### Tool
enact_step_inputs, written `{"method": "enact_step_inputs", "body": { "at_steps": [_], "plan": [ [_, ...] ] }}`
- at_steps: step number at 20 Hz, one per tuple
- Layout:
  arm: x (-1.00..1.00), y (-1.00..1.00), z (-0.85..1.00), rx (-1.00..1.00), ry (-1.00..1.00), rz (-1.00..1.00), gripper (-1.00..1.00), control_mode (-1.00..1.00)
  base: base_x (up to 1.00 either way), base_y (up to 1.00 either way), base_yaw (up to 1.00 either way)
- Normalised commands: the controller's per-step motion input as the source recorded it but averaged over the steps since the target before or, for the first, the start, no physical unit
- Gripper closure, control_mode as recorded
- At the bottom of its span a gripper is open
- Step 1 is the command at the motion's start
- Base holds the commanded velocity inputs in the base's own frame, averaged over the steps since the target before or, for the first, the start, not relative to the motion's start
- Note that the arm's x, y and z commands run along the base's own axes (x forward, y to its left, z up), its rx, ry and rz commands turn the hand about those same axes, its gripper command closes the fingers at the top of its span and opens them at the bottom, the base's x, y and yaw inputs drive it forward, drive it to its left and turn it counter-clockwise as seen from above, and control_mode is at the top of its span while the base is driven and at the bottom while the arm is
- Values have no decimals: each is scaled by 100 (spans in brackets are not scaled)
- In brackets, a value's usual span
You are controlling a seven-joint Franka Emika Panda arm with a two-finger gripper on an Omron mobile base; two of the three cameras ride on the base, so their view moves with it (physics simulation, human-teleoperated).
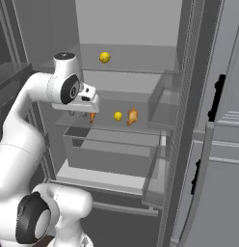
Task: Place one lemon and one chicken drumstick in each tupperware on the nearby counter, to pack two identical lunches.
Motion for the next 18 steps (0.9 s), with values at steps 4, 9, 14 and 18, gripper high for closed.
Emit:
{"method": "enact_step_inputs", "body": {
  "at_steps": [4,9,14,18],
  "plan": [
    [-8,0,0,0,-1,1,-100,-100,0,0,0],
    [13,-15,26,9,-17,8,-100,-100,0,0,0],
    [8,-1,68,7,-44,0,-100,-100,0,0,0],
    [11,0,100,3,-21,0,-100,-100,0,0,0]
  ]
}}
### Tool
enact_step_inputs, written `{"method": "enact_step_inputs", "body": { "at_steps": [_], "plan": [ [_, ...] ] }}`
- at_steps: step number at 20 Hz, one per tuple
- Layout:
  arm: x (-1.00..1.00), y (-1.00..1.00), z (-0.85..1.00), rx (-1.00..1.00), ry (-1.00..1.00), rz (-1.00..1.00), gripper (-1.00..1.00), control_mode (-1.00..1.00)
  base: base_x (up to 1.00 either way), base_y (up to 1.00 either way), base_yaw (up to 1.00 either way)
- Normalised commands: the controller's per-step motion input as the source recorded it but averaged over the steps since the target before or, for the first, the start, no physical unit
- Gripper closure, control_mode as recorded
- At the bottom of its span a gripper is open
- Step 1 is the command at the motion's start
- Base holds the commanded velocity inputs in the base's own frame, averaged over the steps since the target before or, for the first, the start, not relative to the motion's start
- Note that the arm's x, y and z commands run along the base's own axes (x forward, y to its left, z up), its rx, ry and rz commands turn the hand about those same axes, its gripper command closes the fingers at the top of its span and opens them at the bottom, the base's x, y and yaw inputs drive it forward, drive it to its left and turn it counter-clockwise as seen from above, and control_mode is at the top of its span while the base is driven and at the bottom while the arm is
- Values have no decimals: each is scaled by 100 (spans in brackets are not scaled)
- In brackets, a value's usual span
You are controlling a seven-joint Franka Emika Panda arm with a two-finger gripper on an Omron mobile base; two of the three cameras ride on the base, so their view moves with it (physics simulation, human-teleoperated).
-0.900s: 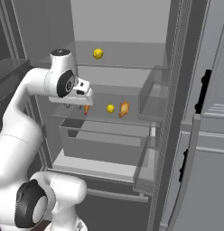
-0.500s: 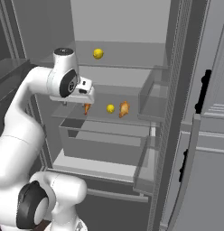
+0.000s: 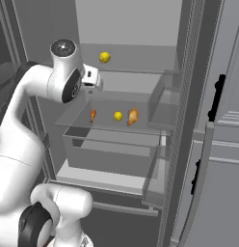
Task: Place one lemon and one chicken drumstick in each tupperware on the nearby counter, to pack two identical lunches.
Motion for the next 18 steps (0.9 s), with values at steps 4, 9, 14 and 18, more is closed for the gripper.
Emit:
{"method": "enact_step_inputs", "body": {
  "at_steps": [4,9,14,18],
  "plan": [
    [15,0,98,0,-3,-8,-100,-100,0,0,0],
    [30,0,40,0,-14,-11,-100,-100,0,0,0],
    [43,0,-36,-10,-6,-7,-100,-100,0,0,0],
    [33,-2,-5,-5,-13,-5,-100,-100,0,0,0]
  ]
}}
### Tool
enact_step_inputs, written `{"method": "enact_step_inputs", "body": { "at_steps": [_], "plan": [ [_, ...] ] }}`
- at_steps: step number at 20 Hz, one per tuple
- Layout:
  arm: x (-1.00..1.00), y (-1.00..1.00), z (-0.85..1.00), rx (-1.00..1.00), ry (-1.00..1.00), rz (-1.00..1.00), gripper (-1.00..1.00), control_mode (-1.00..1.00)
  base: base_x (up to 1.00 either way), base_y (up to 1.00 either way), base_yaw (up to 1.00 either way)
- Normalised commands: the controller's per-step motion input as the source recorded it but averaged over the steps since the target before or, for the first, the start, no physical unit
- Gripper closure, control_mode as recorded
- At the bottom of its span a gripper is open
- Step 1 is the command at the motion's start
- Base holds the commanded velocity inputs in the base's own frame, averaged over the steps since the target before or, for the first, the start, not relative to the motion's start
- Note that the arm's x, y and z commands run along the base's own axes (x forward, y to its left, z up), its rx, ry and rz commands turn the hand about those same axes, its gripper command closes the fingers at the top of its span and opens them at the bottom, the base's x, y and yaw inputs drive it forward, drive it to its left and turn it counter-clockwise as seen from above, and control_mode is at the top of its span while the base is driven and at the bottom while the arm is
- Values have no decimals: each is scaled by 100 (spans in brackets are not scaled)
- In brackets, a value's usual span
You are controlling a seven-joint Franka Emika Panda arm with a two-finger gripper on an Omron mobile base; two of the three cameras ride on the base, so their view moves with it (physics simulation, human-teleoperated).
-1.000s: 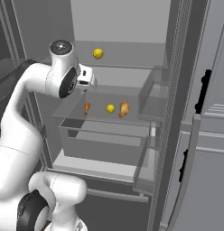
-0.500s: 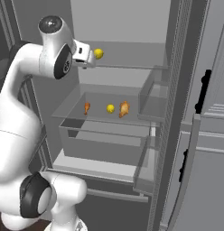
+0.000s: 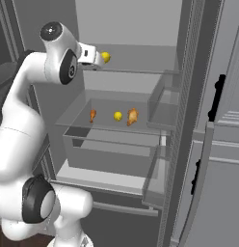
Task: Place one lemon and one chicken drumstick in each tupperware on the nearby counter, to pack two identical lunches.
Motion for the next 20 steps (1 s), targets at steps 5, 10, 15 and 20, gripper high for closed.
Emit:
{"method": "enact_step_inputs", "body": {
  "at_steps": [5,10,15,20],
  "plan": [
    [30,-1,31,0,3,-2,-100,-100,0,0,0],
    [61,0,14,0,9,0,-100,-100,0,0,0],
    [91,-1,-2,0,0,0,-100,-100,0,0,0],
    [57,0,0,0,3,0,-100,-100,0,0,0]
  ]
}}
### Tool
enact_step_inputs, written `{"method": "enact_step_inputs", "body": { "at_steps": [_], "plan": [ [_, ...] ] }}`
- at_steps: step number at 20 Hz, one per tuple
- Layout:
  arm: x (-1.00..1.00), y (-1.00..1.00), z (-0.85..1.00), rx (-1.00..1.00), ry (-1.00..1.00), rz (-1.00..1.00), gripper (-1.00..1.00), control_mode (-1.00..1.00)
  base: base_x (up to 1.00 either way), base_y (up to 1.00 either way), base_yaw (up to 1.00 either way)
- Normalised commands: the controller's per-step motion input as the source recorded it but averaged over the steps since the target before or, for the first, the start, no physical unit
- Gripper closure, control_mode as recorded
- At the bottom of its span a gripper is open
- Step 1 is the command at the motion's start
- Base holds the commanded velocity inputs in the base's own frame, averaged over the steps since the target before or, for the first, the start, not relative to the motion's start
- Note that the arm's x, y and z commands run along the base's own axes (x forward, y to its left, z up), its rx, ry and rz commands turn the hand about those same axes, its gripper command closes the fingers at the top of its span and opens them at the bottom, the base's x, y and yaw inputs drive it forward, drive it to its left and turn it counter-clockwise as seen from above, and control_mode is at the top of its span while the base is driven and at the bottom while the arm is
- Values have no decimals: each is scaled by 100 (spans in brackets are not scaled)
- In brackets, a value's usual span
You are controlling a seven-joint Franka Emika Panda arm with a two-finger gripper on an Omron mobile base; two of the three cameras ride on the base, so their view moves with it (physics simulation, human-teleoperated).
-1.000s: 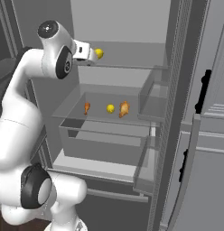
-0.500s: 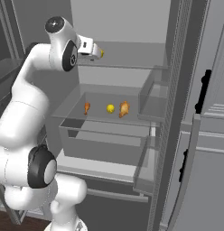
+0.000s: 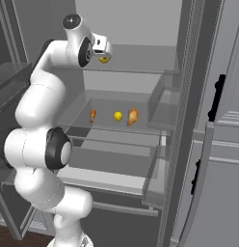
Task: Place one lemon and one chicken drumstick in each tupperware on the nearby counter, to pack two identical lunches.
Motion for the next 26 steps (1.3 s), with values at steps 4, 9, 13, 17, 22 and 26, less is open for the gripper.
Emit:
{"method": "enact_step_inputs", "body": {
  "at_steps": [4,9,13,17,22,26],
  "plan": [
    [47,-1,-10,0,14,-1,-100,-100,0,0,0],
    [69,-1,-10,0,11,-1,-100,-100,0,0,0],
    [53,0,-1,0,9,-1,-100,-100,0,0,0],
    [28,-2,-1,0,5,0,-100,-100,0,0,0],
    [15,-17,-14,0,7,-1,-100,-100,0,0,0],
    [5,-10,-27,0,5,-3,-100,-100,0,0,0]
  ]
}}
